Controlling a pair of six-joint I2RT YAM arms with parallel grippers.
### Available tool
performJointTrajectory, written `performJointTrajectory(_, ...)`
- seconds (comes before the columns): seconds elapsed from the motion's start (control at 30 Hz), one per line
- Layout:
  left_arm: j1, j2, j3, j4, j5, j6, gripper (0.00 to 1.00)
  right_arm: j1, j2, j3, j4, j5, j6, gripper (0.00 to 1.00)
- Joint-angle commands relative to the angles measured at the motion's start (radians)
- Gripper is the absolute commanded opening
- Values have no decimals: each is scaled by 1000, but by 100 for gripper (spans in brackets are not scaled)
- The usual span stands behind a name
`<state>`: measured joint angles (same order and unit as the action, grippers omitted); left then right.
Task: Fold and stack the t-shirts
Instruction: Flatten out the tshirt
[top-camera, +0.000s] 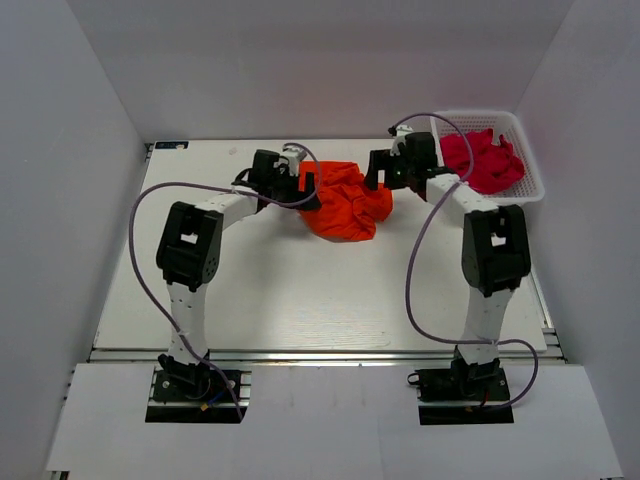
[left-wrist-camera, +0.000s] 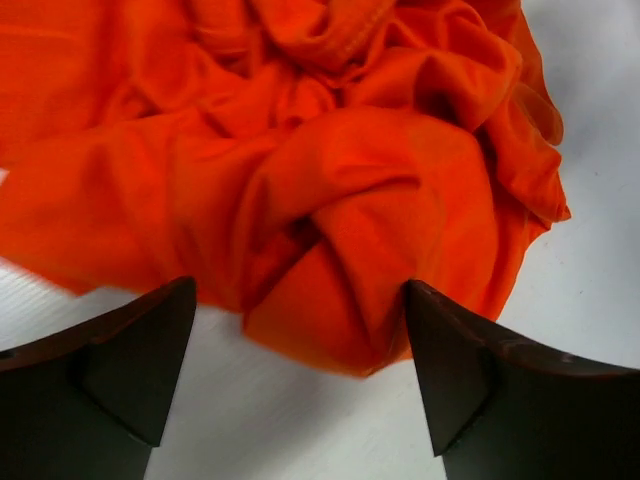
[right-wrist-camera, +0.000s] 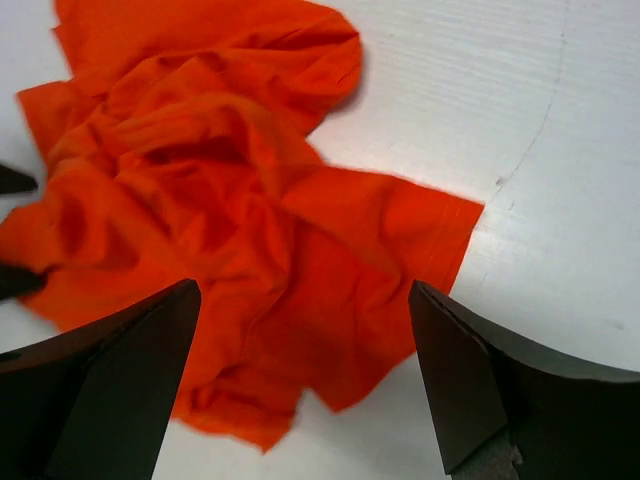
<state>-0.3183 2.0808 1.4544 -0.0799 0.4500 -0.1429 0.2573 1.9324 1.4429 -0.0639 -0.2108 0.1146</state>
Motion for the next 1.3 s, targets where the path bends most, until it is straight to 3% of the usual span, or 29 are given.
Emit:
performJointTrajectory(0.0, -31, 22, 116, -86, 12, 65, 90, 16, 112, 158, -105, 91, -18, 90)
performJointTrajectory(0.03, -31, 34, 116, -98, 12, 65, 79, 25, 143, 207, -108, 100, -23, 90)
performJointTrajectory(0.23, -42, 32, 118, -89, -48, 56, 35, 74, 232, 264, -82, 119, -92, 81)
performJointTrajectory(0.27, -42, 32, 107, -89, -48, 55, 22, 83, 265, 293, -82, 110, -110, 80)
performJointTrajectory(0.3, -42, 18, 95, -77, -48, 46, 17, 88, 275, 298, -79, 108, -110, 80)
performJointTrajectory(0.33, -42, 4, 95, -66, -48, 37, 7, 95, 305, 306, -79, 103, -110, 74)
performJointTrajectory(0.4, -42, -8, 81, -66, -48, 37, 0, 100, 313, 336, -76, 102, -136, 57)
performJointTrajectory(0.43, -42, -22, 71, -66, -48, 37, 0, 100, 313, 336, -51, 103, -129, 44)
performJointTrajectory(0.47, -42, -22, 70, -57, -48, 37, 0, 103, 303, 330, -41, 106, -122, 3)
performJointTrajectory(0.5, -42, -36, 70, -57, -48, 37, 0, 105, 280, 324, -30, 119, -95, 0)
performJointTrajectory(0.57, -42, -65, 70, -66, -57, 28, 0, 105, 234, 294, 21, 142, -73, 0)
performJointTrajectory(0.77, -42, -171, 1, -57, -132, 9, 0, 100, -27, 22, 277, 204, -15, 0)
performJointTrajectory(0.9, -42, -273, -55, -57, -209, 9, 0, 99, -176, -160, 355, 254, 22, 0)
performJointTrajectory(1.27, -42, -669, -157, -3, -304, 38, 0, 102, -470, -240, 388, 226, -7, 0)
